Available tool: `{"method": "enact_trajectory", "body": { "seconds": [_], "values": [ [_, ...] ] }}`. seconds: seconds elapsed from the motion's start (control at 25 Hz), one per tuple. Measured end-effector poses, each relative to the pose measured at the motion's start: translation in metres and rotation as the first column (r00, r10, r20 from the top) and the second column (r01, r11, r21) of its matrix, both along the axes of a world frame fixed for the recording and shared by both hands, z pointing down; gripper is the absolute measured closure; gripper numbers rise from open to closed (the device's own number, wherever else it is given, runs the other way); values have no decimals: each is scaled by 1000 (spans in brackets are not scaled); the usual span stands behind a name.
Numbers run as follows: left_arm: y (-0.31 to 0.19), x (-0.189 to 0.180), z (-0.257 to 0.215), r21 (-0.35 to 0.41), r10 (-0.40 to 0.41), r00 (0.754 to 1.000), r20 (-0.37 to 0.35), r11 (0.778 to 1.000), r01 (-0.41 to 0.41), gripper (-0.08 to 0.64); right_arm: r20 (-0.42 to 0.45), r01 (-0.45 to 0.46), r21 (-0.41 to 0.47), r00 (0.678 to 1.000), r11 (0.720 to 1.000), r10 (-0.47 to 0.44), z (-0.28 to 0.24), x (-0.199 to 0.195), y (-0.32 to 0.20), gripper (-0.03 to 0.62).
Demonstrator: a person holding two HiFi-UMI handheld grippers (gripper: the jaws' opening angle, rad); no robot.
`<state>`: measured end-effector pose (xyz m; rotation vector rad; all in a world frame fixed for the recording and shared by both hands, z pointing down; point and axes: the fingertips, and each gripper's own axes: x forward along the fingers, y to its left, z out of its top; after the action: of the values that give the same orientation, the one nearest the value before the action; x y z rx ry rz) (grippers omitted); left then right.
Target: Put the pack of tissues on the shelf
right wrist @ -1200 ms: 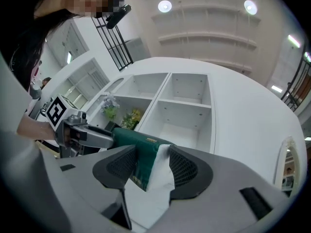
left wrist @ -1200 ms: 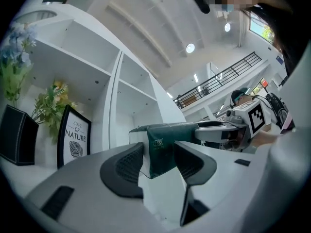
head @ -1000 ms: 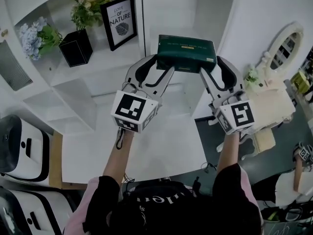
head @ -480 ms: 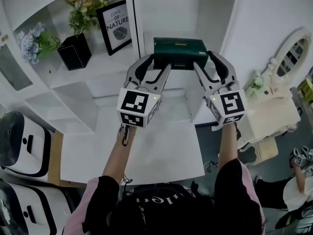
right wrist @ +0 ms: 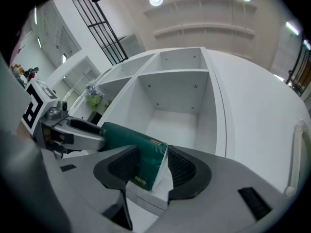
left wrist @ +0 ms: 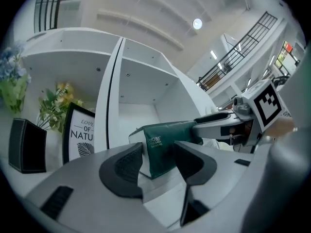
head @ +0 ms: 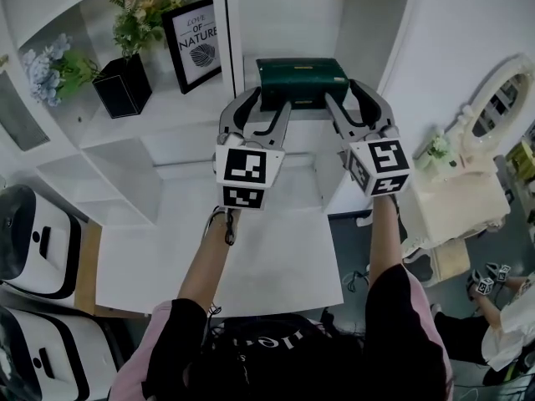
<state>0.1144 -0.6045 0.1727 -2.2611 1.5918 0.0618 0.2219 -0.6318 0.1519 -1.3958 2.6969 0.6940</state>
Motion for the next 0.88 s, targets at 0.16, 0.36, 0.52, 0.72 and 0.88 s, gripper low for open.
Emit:
{"method": "enact_trajectory", "body": {
  "seconds": [0.16, 0.36, 0.52, 0.72, 0.88],
  "values": [
    [-5, 5, 0, 9, -40, 999, 36, 999, 40, 354, 24, -5, -31, 1000, 1000, 5, -1, 1, -10, 371],
    [-15, 9, 8, -11, -66, 995, 74, 998, 67, 354, 44, -44, -60, 998, 997, 46, 1, 5, -25, 376],
    [-17, 10, 10, -20, -53, 996, 70, 998, 55, 354, 47, -54, -71, 997, 996, 58, 2, 5, -32, 379],
    [-13, 11, 2, -25, -12, 998, 66, 1000, 13, 354, 25, -59, -71, 998, 996, 61, 2, 5, -31, 379],
    [-1, 7, 0, -27, 47, 999, -16, 999, -47, 354, 8, -59, -54, 998, 997, 59, 6, 5, -19, 379]
  ]
}}
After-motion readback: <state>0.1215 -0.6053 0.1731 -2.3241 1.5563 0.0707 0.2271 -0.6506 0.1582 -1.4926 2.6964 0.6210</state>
